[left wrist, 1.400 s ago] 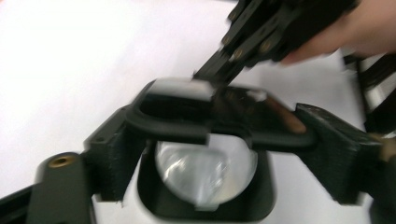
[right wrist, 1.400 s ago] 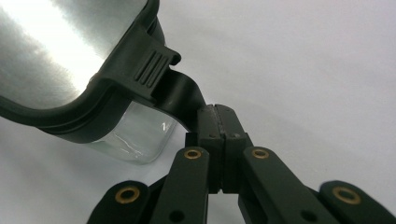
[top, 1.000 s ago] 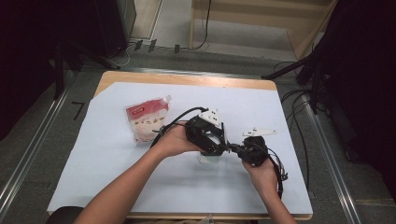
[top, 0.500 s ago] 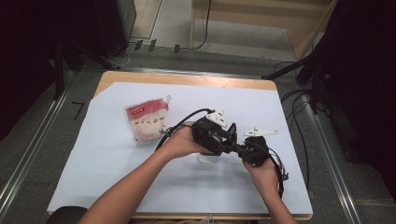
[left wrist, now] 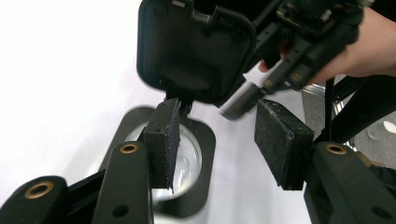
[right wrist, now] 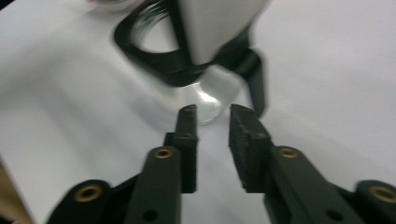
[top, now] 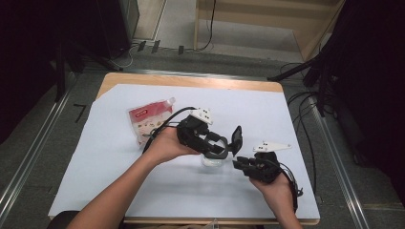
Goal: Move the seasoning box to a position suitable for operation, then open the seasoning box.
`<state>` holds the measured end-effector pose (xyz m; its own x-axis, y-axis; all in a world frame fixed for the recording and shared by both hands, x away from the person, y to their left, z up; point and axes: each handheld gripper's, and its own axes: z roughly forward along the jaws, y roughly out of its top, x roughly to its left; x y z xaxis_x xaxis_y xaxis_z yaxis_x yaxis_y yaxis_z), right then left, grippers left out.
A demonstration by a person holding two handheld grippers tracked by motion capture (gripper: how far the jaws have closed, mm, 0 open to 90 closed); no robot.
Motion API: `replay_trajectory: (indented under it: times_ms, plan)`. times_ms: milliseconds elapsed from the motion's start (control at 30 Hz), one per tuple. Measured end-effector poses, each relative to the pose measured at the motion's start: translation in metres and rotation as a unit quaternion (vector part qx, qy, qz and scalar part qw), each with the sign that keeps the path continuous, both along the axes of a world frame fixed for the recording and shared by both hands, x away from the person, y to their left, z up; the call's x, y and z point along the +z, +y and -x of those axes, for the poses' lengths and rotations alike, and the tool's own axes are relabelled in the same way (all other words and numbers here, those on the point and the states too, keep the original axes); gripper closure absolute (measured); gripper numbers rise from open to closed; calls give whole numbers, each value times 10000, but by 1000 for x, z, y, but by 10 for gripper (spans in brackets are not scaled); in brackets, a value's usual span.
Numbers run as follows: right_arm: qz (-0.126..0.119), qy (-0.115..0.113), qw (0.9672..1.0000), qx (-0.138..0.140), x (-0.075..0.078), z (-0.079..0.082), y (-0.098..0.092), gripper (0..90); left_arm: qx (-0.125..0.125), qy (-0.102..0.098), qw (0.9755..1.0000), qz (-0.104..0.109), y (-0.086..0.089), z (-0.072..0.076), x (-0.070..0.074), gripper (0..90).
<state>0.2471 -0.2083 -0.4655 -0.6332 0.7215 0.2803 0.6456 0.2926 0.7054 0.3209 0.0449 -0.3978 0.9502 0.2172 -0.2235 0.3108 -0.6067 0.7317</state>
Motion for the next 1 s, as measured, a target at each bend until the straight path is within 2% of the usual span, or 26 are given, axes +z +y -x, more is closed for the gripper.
replay_trajectory:
  times_ms: [100, 167, 333, 433, 500, 533, 667, 833, 1000]
  plan:
    - [-32, 26, 9997, 226, -2, 7, 10, 604, 114, 53, 9999, -40, 11, 4, -3, 564]
    - [-81, 22, 9995, 312, -2, 11, 14, 592, 195, 51, 9998, -94, 17, 6, -4, 564]
    - [-146, -82, 9985, 519, -2, 14, 22, 604, 382, 146, 9992, -38, 36, 9, -9, 564]
    - [-241, -64, 9981, 559, -1, 14, 25, 605, 533, 173, 9984, -101, 46, 9, -7, 559]
    - [-364, -39, 9976, 585, 1, 15, 27, 606, 617, 118, 9980, 50, 56, 11, -5, 559]
    - [-409, -33, 9973, 606, 3, 16, 29, 599, 639, 86, 9979, 59, 60, 12, -3, 554]
    - [-361, -251, 9964, 727, 6, 20, 35, 591, 792, 106, 9968, 36, 74, 12, 1, 531]
    - [-320, -320, 9960, 775, 7, 22, 39, 590, 945, 217, 9953, -84, 89, 11, 4, 519]
    - [-376, -403, 9953, 800, 9, 24, 40, 589, 1068, 166, 9938, -271, 105, 14, 4, 486]
